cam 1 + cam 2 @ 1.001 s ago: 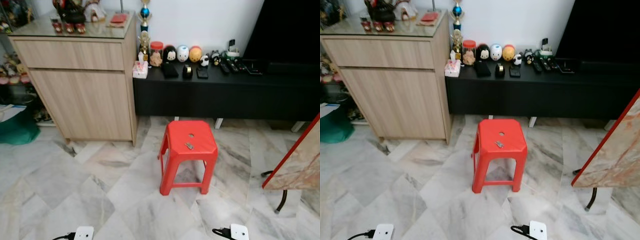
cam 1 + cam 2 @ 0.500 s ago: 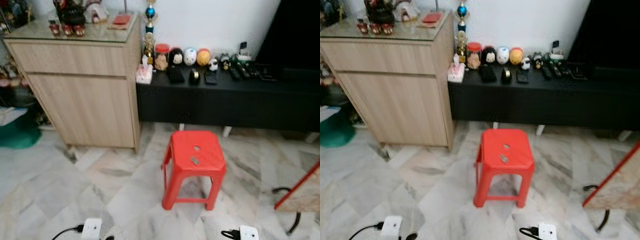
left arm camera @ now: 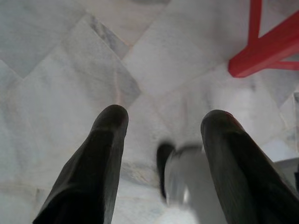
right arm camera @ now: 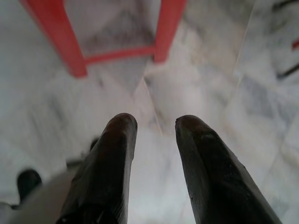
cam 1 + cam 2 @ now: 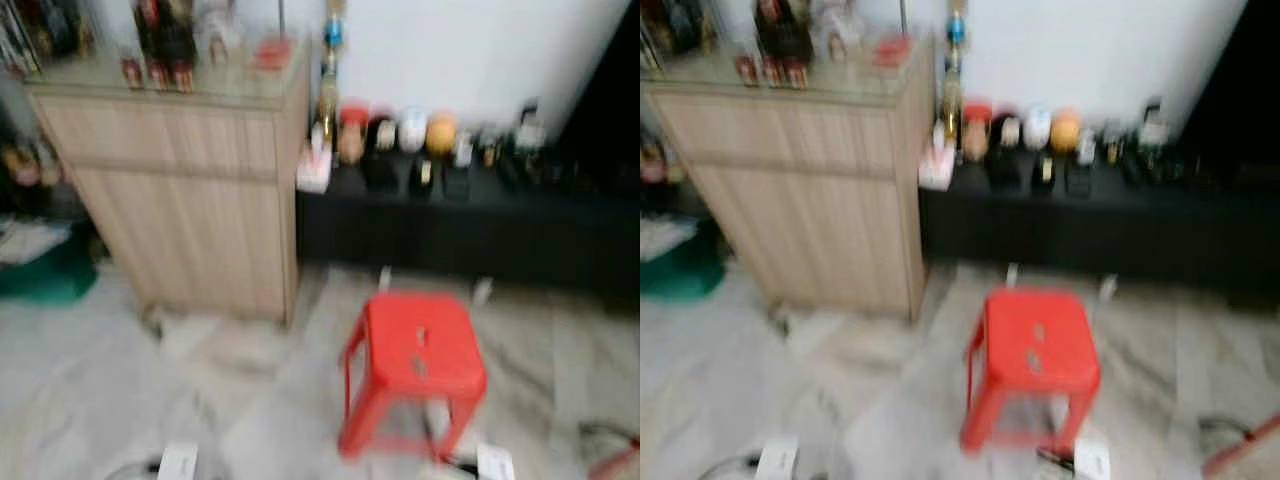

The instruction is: Hang keys on a hook

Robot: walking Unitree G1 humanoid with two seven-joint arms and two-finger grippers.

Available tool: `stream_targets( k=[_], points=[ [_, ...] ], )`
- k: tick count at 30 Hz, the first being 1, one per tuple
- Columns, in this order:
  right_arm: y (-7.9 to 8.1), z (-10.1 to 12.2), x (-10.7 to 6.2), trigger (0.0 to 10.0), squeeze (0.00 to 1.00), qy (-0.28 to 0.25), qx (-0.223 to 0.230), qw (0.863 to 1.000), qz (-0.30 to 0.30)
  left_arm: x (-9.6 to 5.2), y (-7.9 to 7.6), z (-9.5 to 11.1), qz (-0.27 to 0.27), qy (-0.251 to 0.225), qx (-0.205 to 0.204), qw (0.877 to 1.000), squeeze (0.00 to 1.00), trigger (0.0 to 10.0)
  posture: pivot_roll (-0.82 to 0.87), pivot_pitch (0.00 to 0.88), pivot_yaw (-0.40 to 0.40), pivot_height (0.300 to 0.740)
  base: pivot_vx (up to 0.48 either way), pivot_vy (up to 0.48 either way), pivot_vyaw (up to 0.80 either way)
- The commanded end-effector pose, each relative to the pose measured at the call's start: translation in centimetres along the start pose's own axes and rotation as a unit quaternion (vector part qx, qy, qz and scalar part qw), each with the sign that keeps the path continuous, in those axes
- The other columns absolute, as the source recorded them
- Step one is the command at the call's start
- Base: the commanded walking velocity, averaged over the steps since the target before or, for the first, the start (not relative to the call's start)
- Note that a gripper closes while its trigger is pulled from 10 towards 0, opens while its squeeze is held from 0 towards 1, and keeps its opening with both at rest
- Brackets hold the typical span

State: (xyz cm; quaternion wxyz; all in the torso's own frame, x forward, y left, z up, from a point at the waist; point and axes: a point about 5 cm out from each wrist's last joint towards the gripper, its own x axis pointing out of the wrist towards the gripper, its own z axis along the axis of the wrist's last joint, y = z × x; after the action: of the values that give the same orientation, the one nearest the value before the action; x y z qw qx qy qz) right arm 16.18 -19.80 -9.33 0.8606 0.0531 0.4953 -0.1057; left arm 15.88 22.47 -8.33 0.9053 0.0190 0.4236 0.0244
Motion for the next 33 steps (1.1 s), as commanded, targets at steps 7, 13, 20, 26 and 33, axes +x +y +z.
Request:
stream_targets(
  k=[7, 13, 20, 26, 33],
  points=[
    [0.3, -0.1, 0.0, 10.0, 0.00, -0.001, 0.012, 1.000, 0.002, -0.3, 0.7, -0.6, 0.009, 0.012, 0.000, 1.000, 0.00, 10.0, 0.01, 0.000, -0.064, 0.740, 0.309, 0.000, -0.06],
    [0.4, 0.1, 0.0, 10.0, 0.00, -0.005, 0.016, 1.000, 0.003, -0.3, 0.7, -0.6, 0.010, 0.012, -0.001, 1.000, 0.00, 10.0, 0.01, 0.000, -0.064, 0.740, 0.309, 0.000, -0.67],
    [0.5, 0.2, 0.0, 10.0, 0.00, -0.011, 0.017, 1.000, 0.003, -0.3, 0.7, -0.6, 0.010, 0.011, -0.001, 1.000, 0.00, 10.0, 0.01, 0.000, -0.064, 0.740, 0.308, 0.000, -0.10],
    [0.6, 0.3, 0.0, 10.0, 0.00, -0.013, 0.018, 1.000, 0.004, -0.3, 0.7, -0.6, 0.013, 0.011, 0.001, 1.000, 0.00, 10.0, 0.01, 0.000, -0.066, 0.740, 0.199, 0.000, 0.00],
    [1.2, 1.6, 0.1, 10.0, 0.00, -0.041, 0.024, 0.999, 0.019, -0.3, 0.7, -0.7, 0.014, 0.011, 0.003, 1.000, 0.00, 10.0, 0.01, 0.000, -0.069, 0.740, 0.000, 0.000, 0.00]
  ],
)
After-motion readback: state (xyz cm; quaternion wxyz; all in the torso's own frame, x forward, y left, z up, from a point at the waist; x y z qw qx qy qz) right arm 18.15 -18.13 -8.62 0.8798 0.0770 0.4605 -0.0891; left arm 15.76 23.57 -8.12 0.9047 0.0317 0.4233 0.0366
